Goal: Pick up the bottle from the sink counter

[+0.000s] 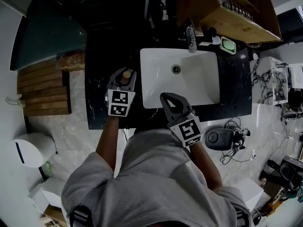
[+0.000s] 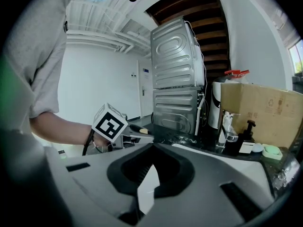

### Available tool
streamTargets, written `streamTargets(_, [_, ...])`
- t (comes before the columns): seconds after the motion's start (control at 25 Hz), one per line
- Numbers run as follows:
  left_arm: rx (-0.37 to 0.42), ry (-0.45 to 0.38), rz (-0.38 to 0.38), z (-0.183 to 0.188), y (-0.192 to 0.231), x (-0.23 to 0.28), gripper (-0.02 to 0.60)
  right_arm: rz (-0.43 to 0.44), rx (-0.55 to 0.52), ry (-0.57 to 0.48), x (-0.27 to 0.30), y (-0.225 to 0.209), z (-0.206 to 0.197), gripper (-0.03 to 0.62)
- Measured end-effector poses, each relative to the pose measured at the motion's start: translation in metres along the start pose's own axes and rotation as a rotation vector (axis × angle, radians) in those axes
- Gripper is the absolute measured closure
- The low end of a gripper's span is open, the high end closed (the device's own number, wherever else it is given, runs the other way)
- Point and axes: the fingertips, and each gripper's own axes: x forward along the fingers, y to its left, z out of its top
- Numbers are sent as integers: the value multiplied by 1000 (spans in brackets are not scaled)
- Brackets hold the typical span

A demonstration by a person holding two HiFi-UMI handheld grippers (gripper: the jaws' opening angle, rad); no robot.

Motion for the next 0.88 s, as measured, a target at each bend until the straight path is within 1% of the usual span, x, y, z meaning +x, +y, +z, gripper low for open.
streamTargets(0.28, [13,0,-28,1,-15,-8,459,-7,13,5,1,-4,-5,585])
streamTargets(0.52, [25,-9,-58,10,-30,-12,459,-28,26,1,-2,-12,-8,585])
streamTargets(0.64, [35,-14,-61,16,-38,-13,459,-25,35,2,-5,-14,-15,585])
streamTargets(0.72, [27,-16,-62,20,-43,-15,459,-19,45,-7,-7,-15,-15,585])
streamTargets(0.8, [14,-20,-67,25,-50,-16,459,-15,38,-8,-9,-19,-16,585])
streamTargets(0.88, [18,-22,-71,31,-57,-14,459,-13,25,-16,-12,-26,-15,585])
